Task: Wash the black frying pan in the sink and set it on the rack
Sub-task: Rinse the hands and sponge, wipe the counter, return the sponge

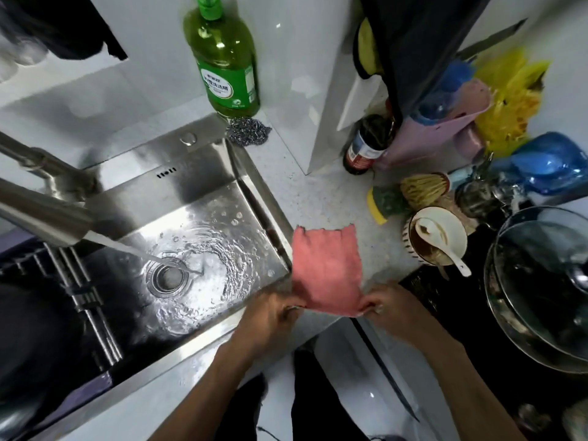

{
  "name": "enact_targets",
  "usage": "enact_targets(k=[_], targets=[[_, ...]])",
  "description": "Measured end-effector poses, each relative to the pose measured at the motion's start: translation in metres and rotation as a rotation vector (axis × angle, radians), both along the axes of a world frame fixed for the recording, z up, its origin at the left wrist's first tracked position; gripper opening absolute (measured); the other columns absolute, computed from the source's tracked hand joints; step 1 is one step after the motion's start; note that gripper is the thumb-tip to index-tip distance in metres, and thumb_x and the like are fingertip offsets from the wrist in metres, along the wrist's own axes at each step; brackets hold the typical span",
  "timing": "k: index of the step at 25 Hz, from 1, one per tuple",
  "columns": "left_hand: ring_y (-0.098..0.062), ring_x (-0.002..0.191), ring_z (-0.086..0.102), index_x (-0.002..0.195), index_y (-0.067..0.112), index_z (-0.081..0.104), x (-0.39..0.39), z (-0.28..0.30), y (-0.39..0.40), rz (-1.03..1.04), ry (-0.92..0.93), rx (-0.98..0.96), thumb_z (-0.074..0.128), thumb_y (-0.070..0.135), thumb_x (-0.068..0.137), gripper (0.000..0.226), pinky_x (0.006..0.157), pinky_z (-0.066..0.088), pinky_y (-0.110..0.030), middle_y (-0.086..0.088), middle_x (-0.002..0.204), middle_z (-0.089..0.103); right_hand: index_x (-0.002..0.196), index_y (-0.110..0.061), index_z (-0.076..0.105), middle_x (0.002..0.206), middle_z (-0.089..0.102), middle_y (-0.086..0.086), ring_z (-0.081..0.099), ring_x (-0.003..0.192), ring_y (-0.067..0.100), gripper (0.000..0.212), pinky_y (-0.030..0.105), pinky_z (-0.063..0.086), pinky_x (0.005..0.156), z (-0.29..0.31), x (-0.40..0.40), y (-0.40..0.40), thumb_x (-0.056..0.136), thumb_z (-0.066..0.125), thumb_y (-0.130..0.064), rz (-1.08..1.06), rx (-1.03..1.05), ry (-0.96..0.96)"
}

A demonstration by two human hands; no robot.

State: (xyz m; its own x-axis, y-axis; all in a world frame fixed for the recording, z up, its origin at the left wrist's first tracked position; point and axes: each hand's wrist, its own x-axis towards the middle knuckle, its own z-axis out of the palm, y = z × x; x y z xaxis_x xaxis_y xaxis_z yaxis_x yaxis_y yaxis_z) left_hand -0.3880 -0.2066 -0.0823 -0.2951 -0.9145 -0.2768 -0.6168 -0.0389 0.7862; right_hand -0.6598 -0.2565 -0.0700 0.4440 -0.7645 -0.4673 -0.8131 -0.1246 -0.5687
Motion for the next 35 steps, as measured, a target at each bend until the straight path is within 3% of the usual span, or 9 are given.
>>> enact_targets(k=[2, 4, 8, 17, 20, 24, 29, 32, 35], targets=[[0.014, 0.076, 0.061, 0.101, 0.038, 0.067, -0.003, 0.004, -0.002, 0.113, 0.045, 0.014, 0.059, 0.016, 0.081, 0.031, 0.069, 0.049, -0.017, 0.023, 0.087, 0.069, 0.086, -0.014, 0.079, 0.085, 0.074, -0.001, 0.068, 0.077, 0.017, 0.015, 0.039, 0.057, 0.071, 0.001, 0.002, -0.009, 0.079, 0.068, -0.005, -0.064, -0.004, -0.068], [0.007, 0.059, 0.058, 0.095, 0.033, 0.07, -0.006, 0.009, -0.028, 0.287, 0.149, 0.057, 0.063, 0.016, 0.086, 0.021, 0.059, 0.046, -0.021, 0.015, 0.073, 0.066, 0.094, -0.015, 0.077, 0.094, 0.073, 0.0, 0.068, 0.085, 0.017, 0.015, 0.036, 0.057, 0.077, -0.002, 0.008, -0.036, 0.083, 0.069, -0.01, -0.166, -0.062, -0.093], [-0.004, 0.088, 0.063, 0.111, 0.028, 0.061, -0.012, 0.016, -0.084, 0.497, 0.073, -0.066, 0.073, 0.022, 0.082, 0.032, 0.071, 0.049, -0.016, 0.014, 0.111, 0.061, 0.11, -0.019, 0.065, 0.121, 0.06, 0.003, 0.053, 0.107, 0.025, 0.032, 0.038, 0.051, 0.085, -0.008, 0.022, -0.07, 0.079, 0.071, -0.016, -0.231, -0.466, 0.075], [-0.023, 0.107, 0.053, 0.115, 0.032, 0.061, -0.027, -0.026, -0.051, -0.055, -0.599, -0.244, 0.065, 0.036, 0.079, 0.036, 0.084, 0.045, -0.037, 0.002, 0.136, 0.05, 0.091, -0.017, 0.068, 0.102, 0.063, 0.0, 0.058, 0.095, 0.029, 0.021, 0.045, 0.049, 0.08, -0.034, 0.026, -0.021, 0.072, 0.059, -0.015, 0.015, -0.507, 0.148], [-0.018, 0.097, 0.052, 0.088, 0.029, 0.069, -0.02, -0.006, -0.068, 0.088, -0.38, -0.197, 0.062, 0.034, 0.082, 0.011, 0.082, 0.044, -0.035, 0.009, 0.113, 0.062, 0.084, -0.015, 0.068, 0.094, 0.066, -0.001, 0.059, 0.089, 0.027, 0.016, 0.04, 0.048, 0.077, -0.023, 0.034, -0.033, 0.079, 0.053, -0.017, -0.121, -0.488, 0.0], [-0.011, 0.077, 0.059, 0.076, 0.024, 0.065, 0.023, 0.044, -0.102, 0.396, 0.156, 0.146, 0.059, 0.01, 0.088, 0.02, 0.07, 0.041, -0.022, 0.007, 0.078, 0.065, 0.083, -0.013, 0.069, 0.074, 0.066, -0.003, 0.058, 0.067, 0.005, 0.013, 0.021, 0.045, 0.062, 0.022, 0.06, -0.065, 0.084, 0.061, -0.003, -0.575, -0.031, -0.426], [-0.015, 0.084, 0.062, 0.099, 0.017, 0.066, 0.058, 0.068, -0.197, 0.277, -0.012, -0.021, 0.056, 0.005, 0.09, 0.018, 0.078, 0.05, -0.029, 0.001, 0.092, 0.068, 0.091, -0.01, 0.068, 0.084, 0.069, 0.007, 0.059, 0.067, 0.009, 0.015, 0.017, 0.05, 0.056, 0.029, 0.103, -0.114, 0.09, 0.06, 0.002, -0.814, 0.144, -0.494], [-0.032, 0.101, 0.062, 0.12, 0.019, 0.06, 0.068, 0.049, -0.23, 0.467, -0.13, -0.052, 0.058, 0.01, 0.085, 0.037, 0.091, 0.052, -0.044, -0.009, 0.116, 0.065, 0.108, -0.007, 0.066, 0.101, 0.07, 0.014, 0.064, 0.088, 0.028, 0.02, 0.035, 0.055, 0.072, 0.006, 0.107, -0.125, 0.089, 0.06, -0.009, -0.558, -0.2, 0.053], [-0.02, 0.102, 0.061, 0.117, 0.017, 0.063, 0.058, 0.035, -0.182, 0.61, -0.057, -0.02, 0.057, 0.008, 0.09, 0.029, 0.093, 0.05, -0.032, 0.0, 0.116, 0.063, 0.115, -0.004, 0.067, 0.116, 0.067, 0.014, 0.06, 0.109, 0.034, 0.034, 0.04, 0.053, 0.091, -0.008, 0.123, -0.119, 0.083, 0.056, 0.001, -0.115, -0.479, 0.04]])
